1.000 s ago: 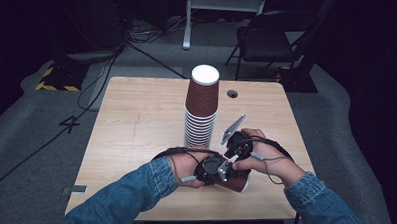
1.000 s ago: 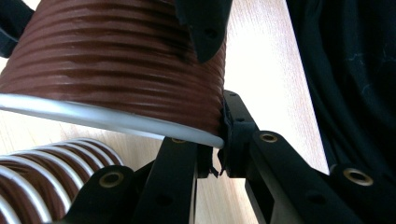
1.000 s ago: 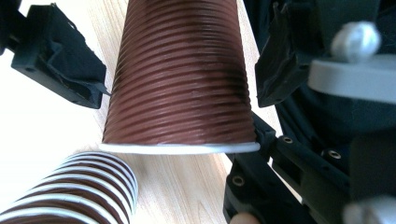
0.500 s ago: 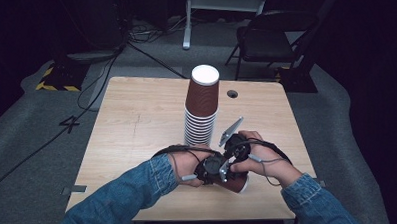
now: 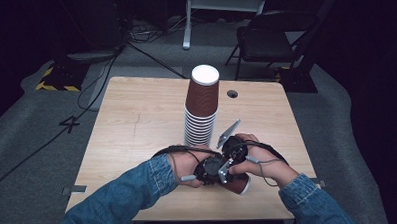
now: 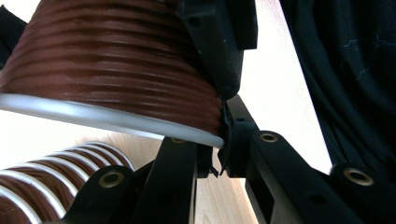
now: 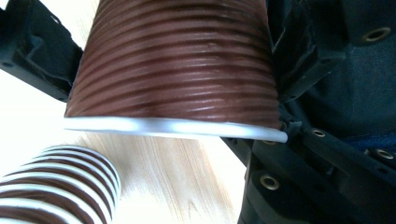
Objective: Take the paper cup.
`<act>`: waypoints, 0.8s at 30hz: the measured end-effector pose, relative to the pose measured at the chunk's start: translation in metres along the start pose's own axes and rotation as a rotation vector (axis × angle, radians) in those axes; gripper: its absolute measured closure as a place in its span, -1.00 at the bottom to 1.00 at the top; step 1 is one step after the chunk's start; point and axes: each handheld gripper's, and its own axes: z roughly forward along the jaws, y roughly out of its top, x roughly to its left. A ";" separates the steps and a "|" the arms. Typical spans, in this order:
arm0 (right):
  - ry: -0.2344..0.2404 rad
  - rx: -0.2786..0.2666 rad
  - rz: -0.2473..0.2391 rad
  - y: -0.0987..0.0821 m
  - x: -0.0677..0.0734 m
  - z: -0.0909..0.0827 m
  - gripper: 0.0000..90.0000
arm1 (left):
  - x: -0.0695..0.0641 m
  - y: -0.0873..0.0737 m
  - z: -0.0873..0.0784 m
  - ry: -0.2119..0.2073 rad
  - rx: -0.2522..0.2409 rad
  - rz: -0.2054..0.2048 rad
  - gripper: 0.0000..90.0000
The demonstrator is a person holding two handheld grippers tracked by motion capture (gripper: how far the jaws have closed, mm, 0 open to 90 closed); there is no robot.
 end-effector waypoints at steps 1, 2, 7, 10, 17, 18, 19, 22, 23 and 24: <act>0.000 0.000 0.000 0.000 0.000 0.000 -0.81 | 0.000 0.000 0.000 0.000 0.000 0.000 0.87; 0.009 0.001 0.000 0.000 0.000 0.000 -0.81 | 0.001 0.000 0.000 -0.003 -0.008 0.029 0.87; 0.021 0.010 0.006 -0.001 0.000 0.002 -0.81 | 0.000 0.001 0.001 -0.007 0.001 0.044 0.86; 0.031 0.030 0.001 0.000 0.000 0.004 -0.81 | -0.002 0.001 0.002 -0.013 0.006 0.045 0.86; 0.036 0.050 -0.006 0.000 -0.001 0.008 -0.81 | -0.002 0.002 0.003 -0.012 0.010 0.060 0.86; 0.040 0.050 -0.013 0.000 -0.001 0.008 -0.81 | -0.002 0.002 0.003 -0.012 0.008 0.061 0.86; 0.042 0.056 -0.002 0.000 -0.001 0.008 -0.81 | -0.002 0.002 0.003 -0.011 0.009 0.064 0.86; 0.043 0.059 0.002 0.000 -0.001 0.010 -0.81 | -0.002 0.002 0.004 -0.012 0.006 0.070 0.86; 0.046 0.063 0.005 0.001 -0.001 0.010 -0.81 | -0.002 0.002 0.004 -0.012 0.005 0.069 0.86; 0.047 0.064 0.001 0.001 -0.001 0.011 -0.80 | -0.002 0.002 0.004 -0.012 0.005 0.070 0.86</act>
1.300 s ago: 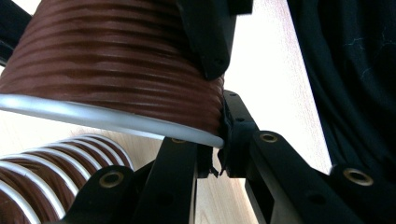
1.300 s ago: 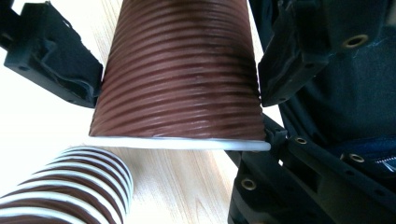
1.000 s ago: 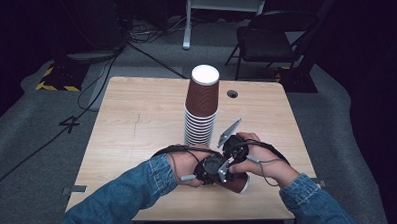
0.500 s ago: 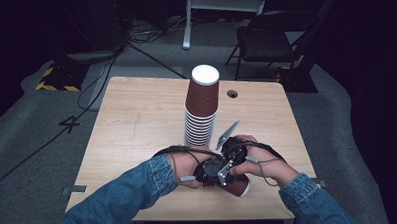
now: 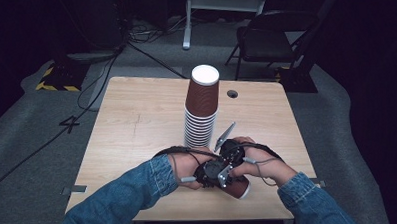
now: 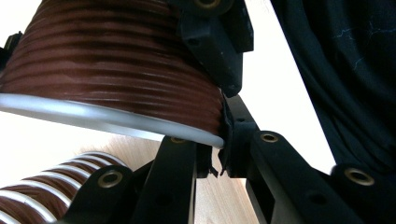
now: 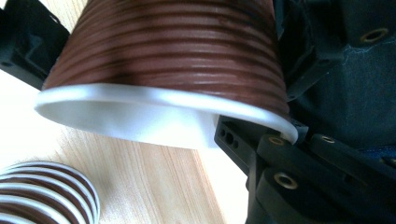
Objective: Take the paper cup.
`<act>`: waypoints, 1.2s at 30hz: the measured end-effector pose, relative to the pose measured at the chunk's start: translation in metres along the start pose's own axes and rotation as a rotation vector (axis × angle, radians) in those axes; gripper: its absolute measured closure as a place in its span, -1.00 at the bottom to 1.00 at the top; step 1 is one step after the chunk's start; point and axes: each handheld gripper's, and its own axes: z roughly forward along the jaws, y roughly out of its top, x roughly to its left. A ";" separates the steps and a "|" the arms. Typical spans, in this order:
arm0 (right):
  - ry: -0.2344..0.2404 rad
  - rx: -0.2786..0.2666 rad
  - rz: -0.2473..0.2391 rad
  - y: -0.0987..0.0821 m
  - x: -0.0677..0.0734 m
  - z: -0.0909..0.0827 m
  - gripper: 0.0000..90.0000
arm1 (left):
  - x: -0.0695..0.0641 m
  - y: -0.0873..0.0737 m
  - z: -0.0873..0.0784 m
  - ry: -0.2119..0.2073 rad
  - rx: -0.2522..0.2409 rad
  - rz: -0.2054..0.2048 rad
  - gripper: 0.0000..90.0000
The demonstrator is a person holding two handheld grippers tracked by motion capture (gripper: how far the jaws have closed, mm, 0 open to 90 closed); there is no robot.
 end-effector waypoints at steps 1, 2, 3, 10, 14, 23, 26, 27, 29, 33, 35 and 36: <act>0.000 -0.002 -0.001 0.000 0.000 0.000 -0.79 | 0.000 0.000 0.000 -0.003 0.000 -0.004 0.86; -0.001 -0.001 0.007 0.000 0.000 0.000 -0.78 | 0.000 0.000 0.000 -0.002 -0.002 -0.003 0.86; 0.001 -0.004 0.004 0.000 -0.001 0.000 -0.78 | 0.000 0.000 0.000 -0.004 -0.001 -0.005 0.86; 0.008 0.006 0.009 -0.001 0.000 -0.001 -0.73 | 0.000 -0.001 0.001 -0.003 -0.022 -0.012 0.81; 0.014 0.008 0.005 -0.002 0.001 -0.001 -0.72 | 0.002 -0.002 -0.002 0.017 -0.045 -0.022 0.52; 0.011 -0.014 0.009 -0.004 0.002 -0.007 -0.72 | -0.007 -0.016 -0.009 0.060 -0.211 -0.105 -0.04; 0.000 -0.031 0.012 -0.007 0.002 -0.012 -0.72 | -0.014 -0.023 -0.015 0.105 -0.273 -0.136 -0.10; -0.004 -0.042 0.015 -0.008 0.002 -0.015 -0.72 | -0.016 -0.026 -0.018 0.112 -0.294 -0.145 -0.10; -0.013 -0.073 0.022 -0.010 0.001 -0.020 -0.72 | -0.020 -0.032 -0.022 0.137 -0.342 -0.169 -0.13; -0.040 -0.138 0.013 -0.013 0.000 -0.031 -0.72 | -0.027 -0.041 -0.025 0.159 -0.394 -0.209 -0.13; -0.068 -0.192 0.008 -0.016 -0.001 -0.038 -0.73 | -0.032 -0.049 -0.025 0.185 -0.432 -0.237 -0.21; -0.073 -0.212 0.007 -0.018 0.000 -0.041 -0.73 | -0.033 -0.053 -0.025 0.193 -0.443 -0.249 -0.21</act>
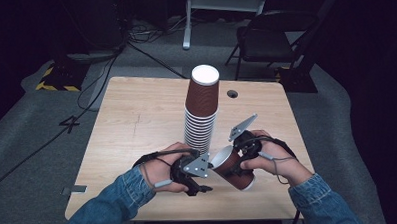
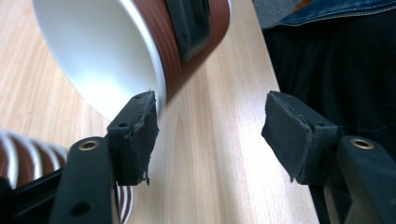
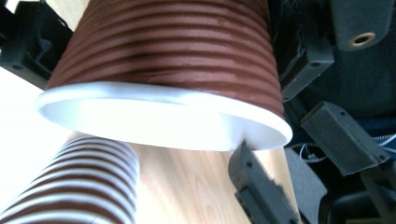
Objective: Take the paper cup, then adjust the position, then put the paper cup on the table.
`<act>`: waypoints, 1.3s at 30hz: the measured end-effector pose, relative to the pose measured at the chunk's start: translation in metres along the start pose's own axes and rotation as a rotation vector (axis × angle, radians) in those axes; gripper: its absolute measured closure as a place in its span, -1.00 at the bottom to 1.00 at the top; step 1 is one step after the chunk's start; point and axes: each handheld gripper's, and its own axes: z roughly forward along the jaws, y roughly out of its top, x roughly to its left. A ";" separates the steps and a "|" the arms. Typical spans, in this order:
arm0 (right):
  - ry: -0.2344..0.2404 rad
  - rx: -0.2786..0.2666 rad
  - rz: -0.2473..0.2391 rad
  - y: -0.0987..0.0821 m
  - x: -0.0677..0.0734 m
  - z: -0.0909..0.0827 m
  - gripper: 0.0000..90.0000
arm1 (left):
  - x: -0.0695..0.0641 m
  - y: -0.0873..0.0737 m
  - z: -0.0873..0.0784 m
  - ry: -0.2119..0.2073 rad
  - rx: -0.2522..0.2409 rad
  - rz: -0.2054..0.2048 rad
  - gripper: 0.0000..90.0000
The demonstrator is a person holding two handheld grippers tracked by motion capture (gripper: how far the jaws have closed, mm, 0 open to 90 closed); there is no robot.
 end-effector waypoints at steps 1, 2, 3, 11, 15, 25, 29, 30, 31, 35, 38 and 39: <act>-0.010 -0.018 -0.003 -0.001 0.000 -0.003 -0.73 | -0.001 -0.003 -0.002 0.001 -0.015 -0.012 -0.19; -0.017 -0.034 0.000 -0.002 -0.001 -0.005 -0.73 | -0.002 -0.007 -0.004 0.006 -0.029 -0.019 -0.18; -0.025 -0.056 0.001 -0.004 -0.002 -0.009 -0.73 | -0.003 -0.008 -0.006 0.013 -0.040 -0.021 -0.18; -0.107 -0.247 0.013 -0.013 -0.011 -0.036 -0.73 | -0.013 -0.031 -0.019 0.058 -0.119 -0.102 -0.19; -0.163 -0.355 0.025 -0.019 -0.016 -0.046 -0.73 | -0.014 -0.048 -0.024 0.088 -0.143 -0.164 -0.20; -0.386 -0.612 0.102 -0.038 -0.030 -0.062 -0.73 | -0.010 -0.082 -0.030 0.142 -0.157 -0.287 -0.21; -0.460 -0.696 0.123 -0.047 -0.038 -0.064 -0.73 | -0.006 -0.092 -0.032 0.161 -0.172 -0.333 -0.21; -0.487 -0.722 0.136 -0.051 -0.041 -0.064 -0.73 | -0.005 -0.095 -0.033 0.169 -0.172 -0.348 -0.21; -0.513 -0.743 0.143 -0.055 -0.044 -0.063 -0.74 | -0.004 -0.098 -0.033 0.176 -0.175 -0.366 -0.21; -0.603 -0.791 0.185 -0.069 -0.058 -0.059 -0.73 | 0.001 -0.112 -0.034 0.212 -0.184 -0.425 -0.22; -0.659 -0.827 0.207 -0.078 -0.068 -0.052 -0.74 | 0.004 -0.121 -0.035 0.236 -0.184 -0.458 -0.23; -0.676 -0.837 0.205 -0.080 -0.070 -0.049 -0.73 | 0.004 -0.123 -0.035 0.242 -0.183 -0.471 -0.23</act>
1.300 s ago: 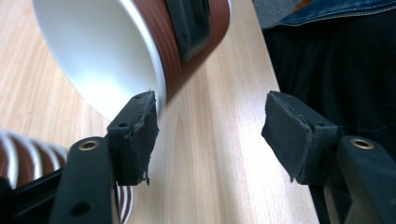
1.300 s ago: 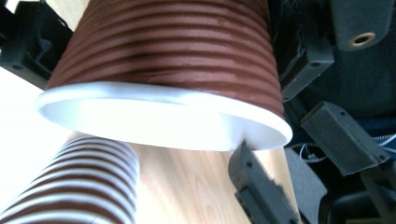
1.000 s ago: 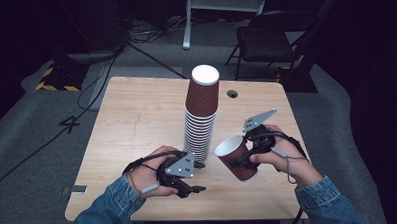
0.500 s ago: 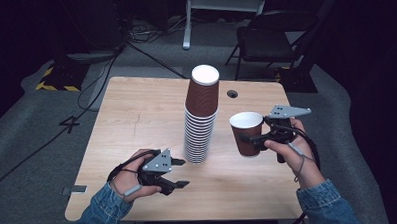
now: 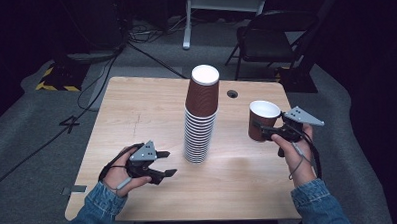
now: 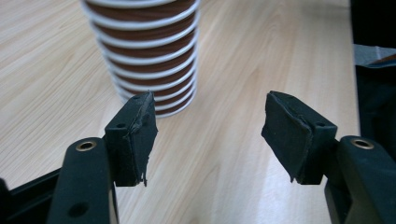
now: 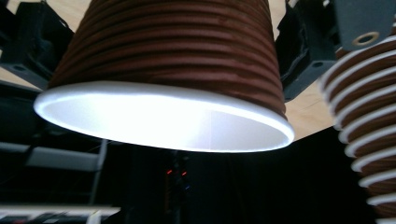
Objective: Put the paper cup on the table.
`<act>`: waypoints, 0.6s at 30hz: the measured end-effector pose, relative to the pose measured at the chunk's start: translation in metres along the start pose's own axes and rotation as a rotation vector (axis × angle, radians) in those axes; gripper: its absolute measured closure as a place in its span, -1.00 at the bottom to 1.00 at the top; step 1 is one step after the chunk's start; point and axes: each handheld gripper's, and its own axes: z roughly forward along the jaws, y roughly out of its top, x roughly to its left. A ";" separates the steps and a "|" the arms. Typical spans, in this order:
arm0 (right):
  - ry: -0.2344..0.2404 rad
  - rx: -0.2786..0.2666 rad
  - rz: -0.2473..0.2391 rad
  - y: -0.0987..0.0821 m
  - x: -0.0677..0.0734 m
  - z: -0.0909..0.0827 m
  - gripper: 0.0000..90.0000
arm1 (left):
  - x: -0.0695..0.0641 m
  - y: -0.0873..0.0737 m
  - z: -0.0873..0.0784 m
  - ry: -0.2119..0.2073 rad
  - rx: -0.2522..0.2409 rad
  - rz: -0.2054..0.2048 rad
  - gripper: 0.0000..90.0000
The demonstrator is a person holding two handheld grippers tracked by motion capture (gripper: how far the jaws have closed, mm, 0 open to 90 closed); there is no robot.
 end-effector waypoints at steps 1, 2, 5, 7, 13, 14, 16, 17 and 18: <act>-0.015 -0.009 -0.001 -0.004 -0.001 0.002 -0.74 | 0.002 -0.002 0.000 0.006 0.000 -0.012 -0.24; -0.028 -0.016 -0.003 -0.008 -0.002 0.003 -0.74 | 0.003 -0.004 0.000 0.012 0.003 -0.017 -0.24; -0.058 -0.036 -0.008 -0.021 -0.004 0.010 -0.74 | 0.011 -0.011 0.001 0.046 0.012 -0.049 -0.24; -0.081 -0.031 -0.009 -0.031 -0.006 0.014 -0.74 | 0.015 -0.016 0.002 0.066 0.019 -0.076 -0.25; -0.126 -0.011 0.003 -0.060 -0.012 0.028 -0.74 | 0.028 -0.031 0.003 0.160 0.049 -0.176 -0.29; -0.129 -0.006 0.007 -0.062 -0.012 0.029 -0.74 | 0.031 -0.034 0.003 0.179 0.050 -0.185 -0.30; -0.134 0.006 0.007 -0.069 -0.014 0.032 -0.74 | 0.032 -0.036 0.003 0.189 0.053 -0.203 -0.33; -0.134 0.006 0.007 -0.069 -0.014 0.032 -0.74 | 0.034 -0.038 0.003 0.203 0.058 -0.213 -0.33; -0.138 0.008 0.009 -0.073 -0.016 0.034 -0.75 | 0.036 -0.041 0.004 0.239 0.087 -0.221 -0.34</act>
